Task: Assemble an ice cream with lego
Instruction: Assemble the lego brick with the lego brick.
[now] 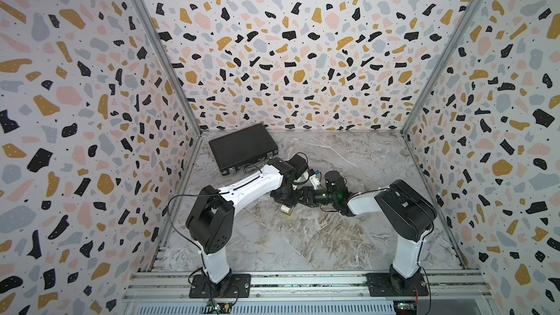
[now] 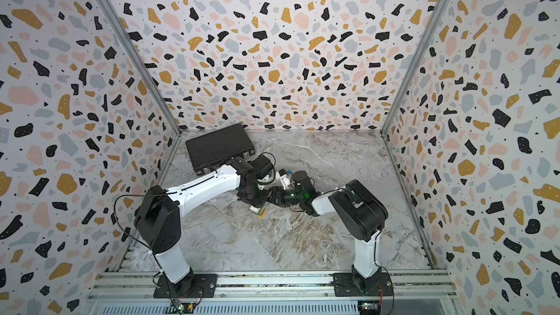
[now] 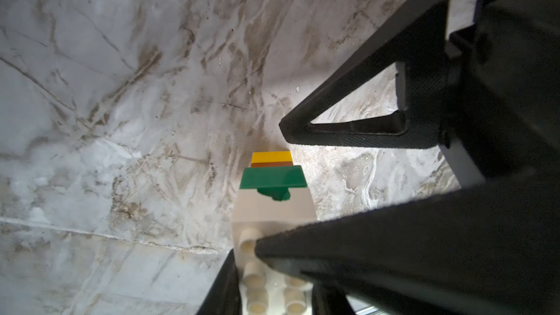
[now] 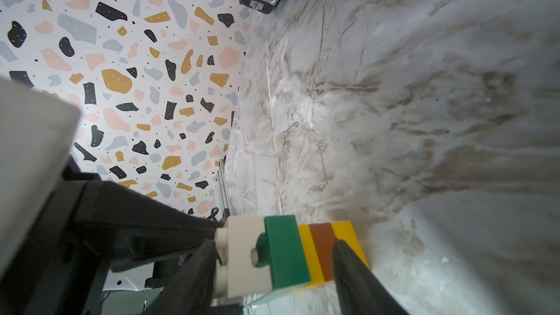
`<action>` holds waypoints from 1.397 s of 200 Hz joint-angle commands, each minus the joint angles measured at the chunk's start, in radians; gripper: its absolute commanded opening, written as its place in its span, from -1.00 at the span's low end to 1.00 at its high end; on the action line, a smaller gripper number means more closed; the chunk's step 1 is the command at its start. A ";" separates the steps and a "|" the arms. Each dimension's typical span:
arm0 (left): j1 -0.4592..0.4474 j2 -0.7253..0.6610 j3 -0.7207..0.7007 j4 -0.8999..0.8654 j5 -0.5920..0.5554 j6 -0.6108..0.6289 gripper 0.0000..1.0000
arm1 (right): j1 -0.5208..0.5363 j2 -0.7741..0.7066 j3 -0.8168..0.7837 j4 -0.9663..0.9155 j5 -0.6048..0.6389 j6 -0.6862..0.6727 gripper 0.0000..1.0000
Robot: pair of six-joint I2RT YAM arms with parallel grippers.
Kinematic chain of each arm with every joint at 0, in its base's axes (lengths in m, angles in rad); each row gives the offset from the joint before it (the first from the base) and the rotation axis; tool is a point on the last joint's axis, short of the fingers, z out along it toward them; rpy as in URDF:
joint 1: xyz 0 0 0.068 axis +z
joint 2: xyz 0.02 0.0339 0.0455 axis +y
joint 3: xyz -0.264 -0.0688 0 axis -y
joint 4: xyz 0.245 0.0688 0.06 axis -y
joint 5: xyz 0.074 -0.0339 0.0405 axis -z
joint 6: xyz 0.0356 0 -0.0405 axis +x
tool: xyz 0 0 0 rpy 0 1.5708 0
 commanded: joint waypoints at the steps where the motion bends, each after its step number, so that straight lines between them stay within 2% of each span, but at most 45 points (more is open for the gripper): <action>1: -0.010 0.098 -0.084 0.032 0.030 -0.019 -0.55 | 0.010 -0.026 0.011 -0.092 0.033 -0.047 0.20; 15: -0.010 0.091 -0.081 0.040 0.035 -0.023 -0.49 | 0.009 -0.021 0.011 -0.089 0.037 -0.044 0.14; 49: -0.010 0.069 -0.077 0.051 0.037 -0.026 -0.38 | 0.010 -0.022 0.012 -0.095 0.041 -0.054 0.15; 92: -0.010 -0.017 -0.080 0.079 0.026 -0.041 0.02 | 0.010 -0.114 0.002 -0.151 0.103 -0.107 0.47; 107: -0.010 -0.046 -0.079 0.088 0.020 -0.048 0.10 | 0.010 -0.149 0.006 -0.188 0.136 -0.113 0.58; 137: -0.010 -0.082 -0.078 0.098 0.016 -0.052 0.22 | 0.010 -0.224 0.035 -0.291 0.191 -0.126 0.66; 163: -0.010 -0.127 -0.090 0.118 0.007 -0.061 0.52 | -0.003 -0.309 0.069 -0.459 0.293 -0.155 0.72; 180: -0.010 -0.172 -0.086 0.114 -0.022 -0.062 0.77 | -0.066 -0.390 0.080 -0.628 0.397 -0.156 0.70; 202: -0.010 -0.255 -0.074 0.095 -0.055 -0.049 1.00 | -0.205 -0.493 0.117 -1.013 0.621 -0.214 0.68; 225: 0.001 -0.324 -0.066 0.050 -0.088 -0.016 0.99 | -0.309 -0.538 0.165 -1.303 0.889 -0.322 0.72; 231: 0.007 -0.337 -0.074 0.047 -0.090 -0.008 0.99 | -0.332 -0.537 0.168 -1.341 0.938 -0.331 0.80; 238: 0.012 -0.356 -0.094 0.057 -0.093 -0.001 0.99 | -0.360 -0.531 0.161 -1.359 0.960 -0.338 0.88; 256: 0.028 -0.400 -0.164 0.119 -0.089 -0.005 0.99 | -0.438 -0.480 0.155 -1.386 0.919 -0.324 0.88; 279: 0.029 -0.414 -0.201 0.145 -0.067 -0.008 0.99 | -0.470 -0.390 0.161 -1.416 0.939 -0.295 0.89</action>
